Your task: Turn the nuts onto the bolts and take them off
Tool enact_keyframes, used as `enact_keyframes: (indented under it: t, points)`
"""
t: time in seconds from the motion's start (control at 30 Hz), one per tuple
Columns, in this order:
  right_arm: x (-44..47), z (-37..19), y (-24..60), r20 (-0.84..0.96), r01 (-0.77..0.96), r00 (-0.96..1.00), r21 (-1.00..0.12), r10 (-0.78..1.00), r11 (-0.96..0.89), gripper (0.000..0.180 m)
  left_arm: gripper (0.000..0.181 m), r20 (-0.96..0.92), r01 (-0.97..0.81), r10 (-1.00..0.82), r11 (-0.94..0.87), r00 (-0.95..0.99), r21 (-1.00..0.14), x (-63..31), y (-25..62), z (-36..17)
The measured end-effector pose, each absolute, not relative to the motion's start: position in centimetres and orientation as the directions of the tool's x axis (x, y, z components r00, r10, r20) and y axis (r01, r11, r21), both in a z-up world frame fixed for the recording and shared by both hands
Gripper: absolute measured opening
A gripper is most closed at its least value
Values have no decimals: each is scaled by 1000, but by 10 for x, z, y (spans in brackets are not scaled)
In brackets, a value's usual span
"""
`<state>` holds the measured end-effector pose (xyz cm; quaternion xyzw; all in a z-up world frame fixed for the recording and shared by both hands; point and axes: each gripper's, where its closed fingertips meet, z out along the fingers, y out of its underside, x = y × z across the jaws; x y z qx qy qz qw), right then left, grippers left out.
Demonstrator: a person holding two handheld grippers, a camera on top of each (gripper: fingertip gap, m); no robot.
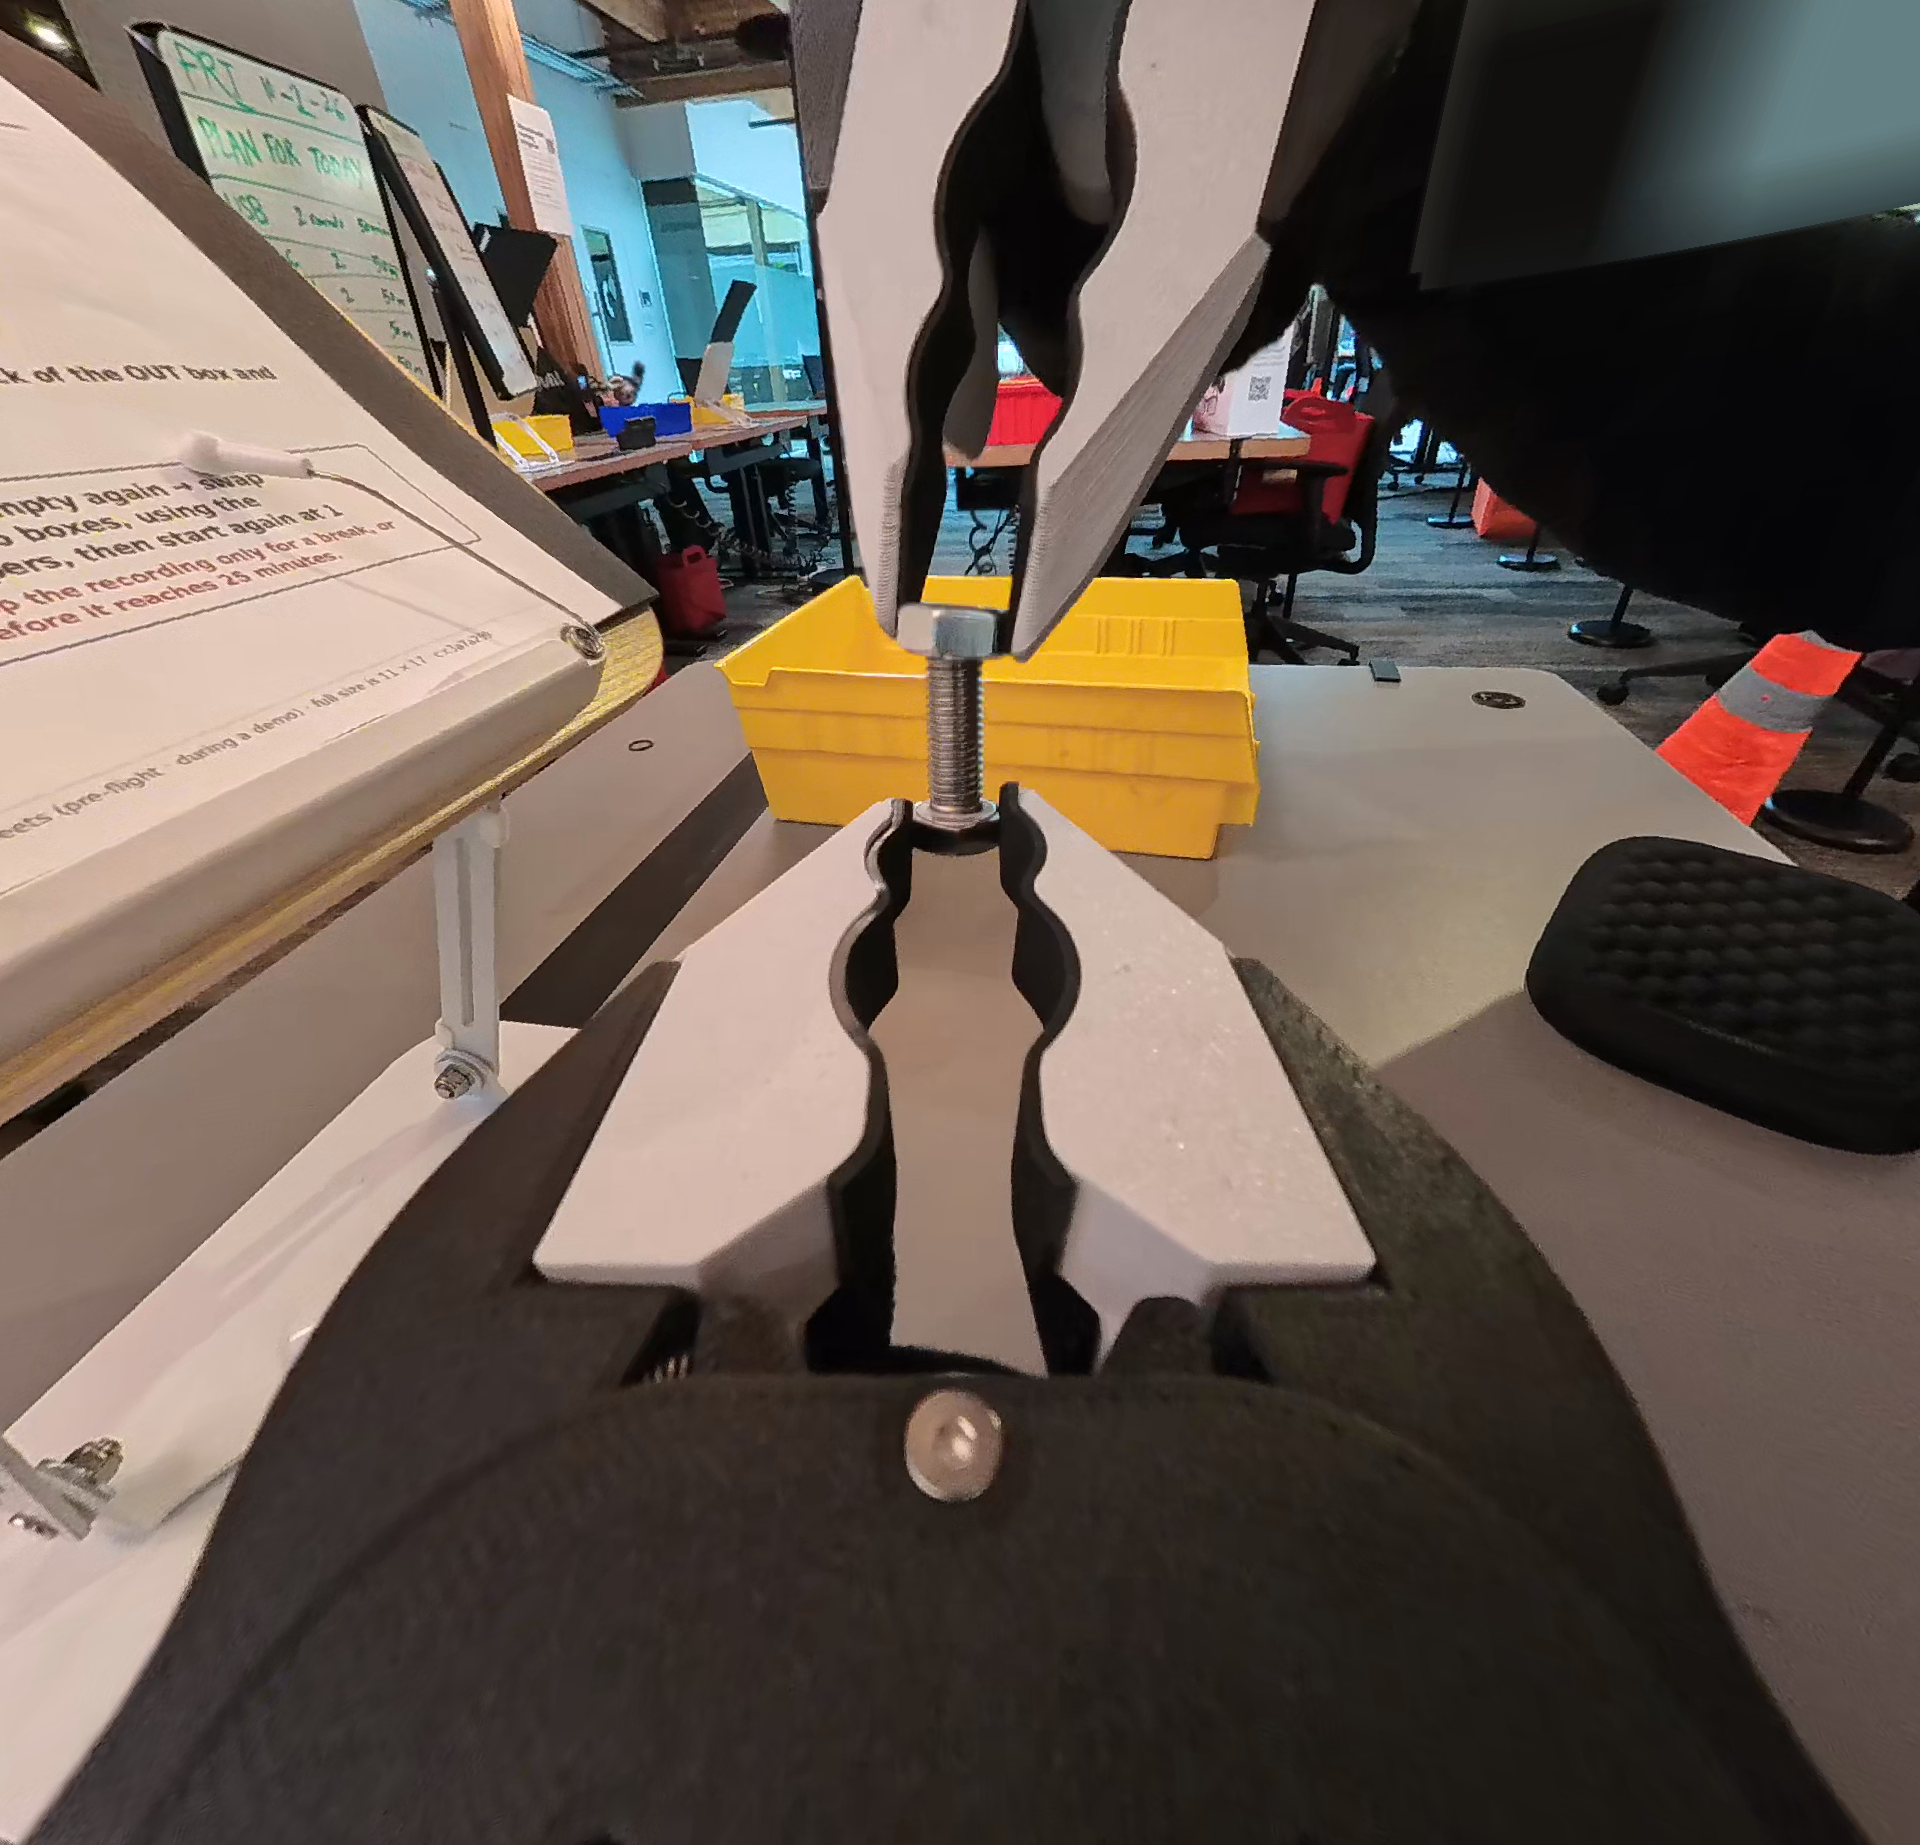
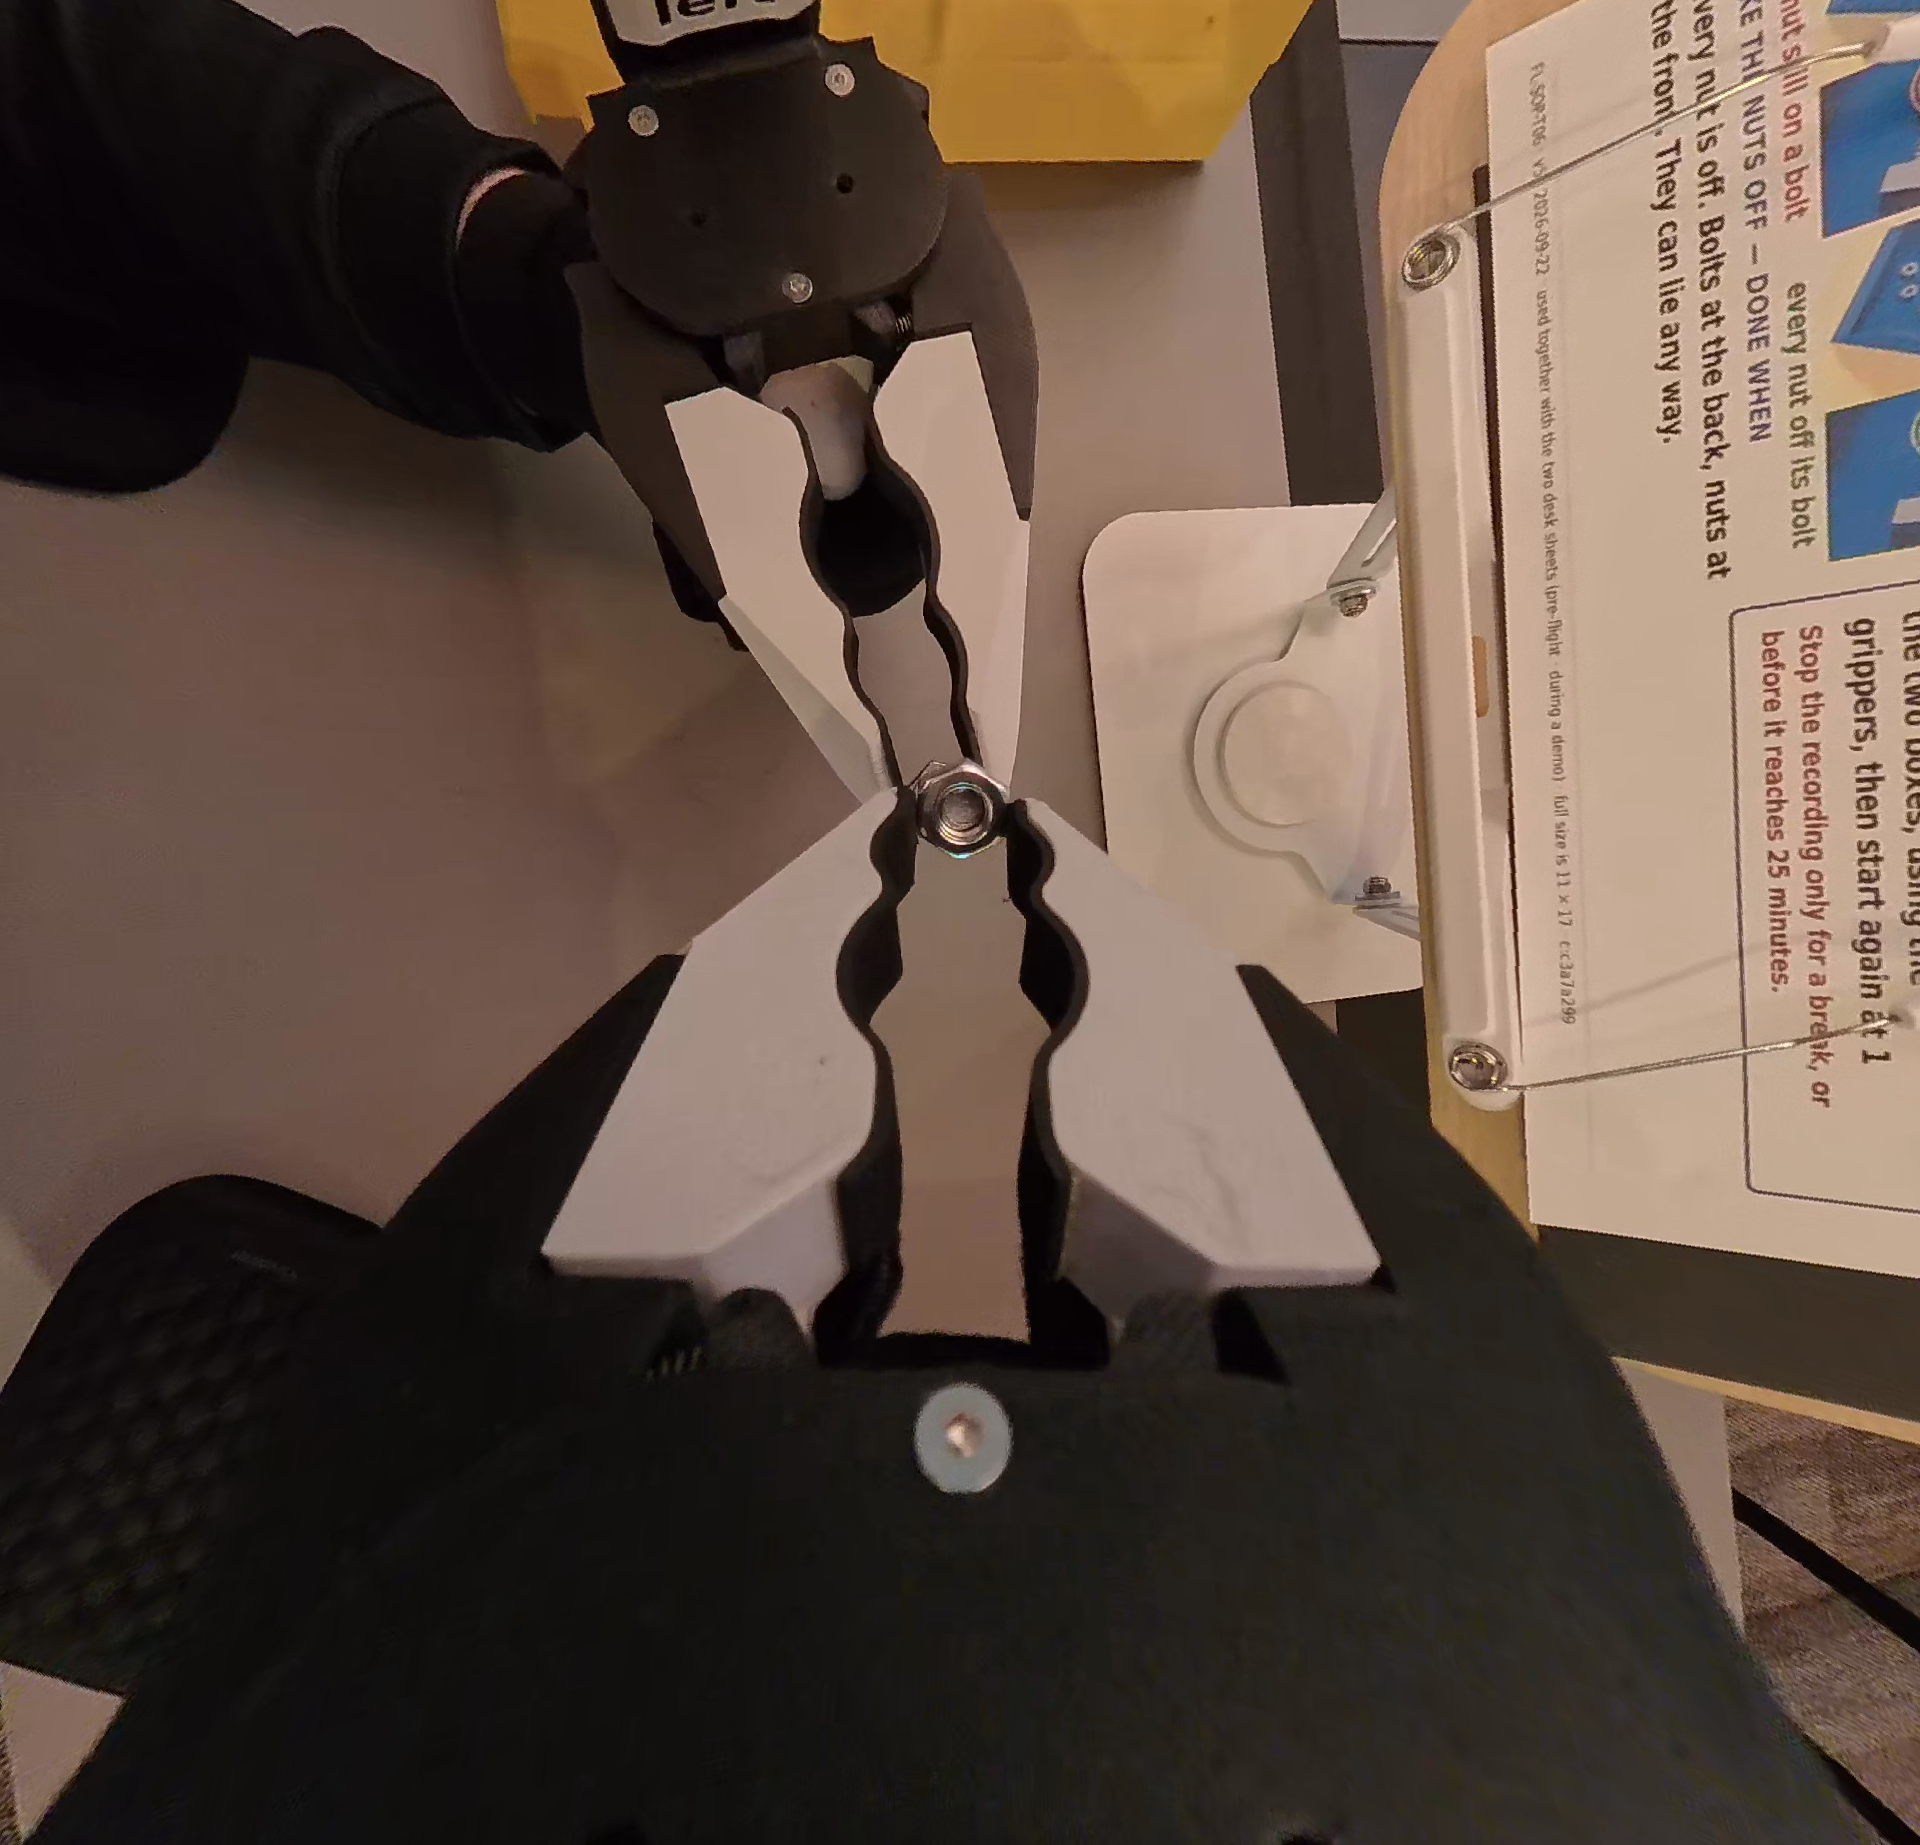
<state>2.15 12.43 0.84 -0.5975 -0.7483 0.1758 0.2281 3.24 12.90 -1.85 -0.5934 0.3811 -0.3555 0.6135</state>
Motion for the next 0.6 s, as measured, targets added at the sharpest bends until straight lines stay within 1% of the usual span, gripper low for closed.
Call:
enact_keyframes:
  t: [0.07,0.13,0.17,0.23,0.37,0.4,0.47,0.53,0.6]
  points:
    - [21,9,124,133,811,-185,-539,974,228,17,15,-40,-8,-890,41,455,-999,32,129,-18]
    - [20,9,124,134,810,-187,-539,973,230,23,15,-40,-9,-888,41,458,-999,31,130,-18]
    - [20,9,123,133,807,-190,-543,973,232,19,15,-37,-5,-889,39,456,-999,31,130,-18]
    - [20,8,124,136,807,-192,-542,972,235,17,15,-36,-2,-891,39,453,-999,31,129,-17]
    - [22,14,130,160,801,-165,-555,973,227,33,15,-34,2,-894,39,446,-999,32,128,-17]
    - [23,18,133,173,791,-154,-568,973,226,37,15,-33,4,-895,39,446,-999,32,128,-17]
    - [25,24,132,163,754,-148,-619,975,218,39,15,-26,14,-897,36,440,-999,32,127,-15]
    - [25,27,129,140,698,-142,-688,980,199,44,15,-17,34,-902,35,432,-999,32,126,-13]
    - [24,28,123,108,609,-148,-773,983,177,43,15,-6,52,-905,31,425,-998,32,125,-10]
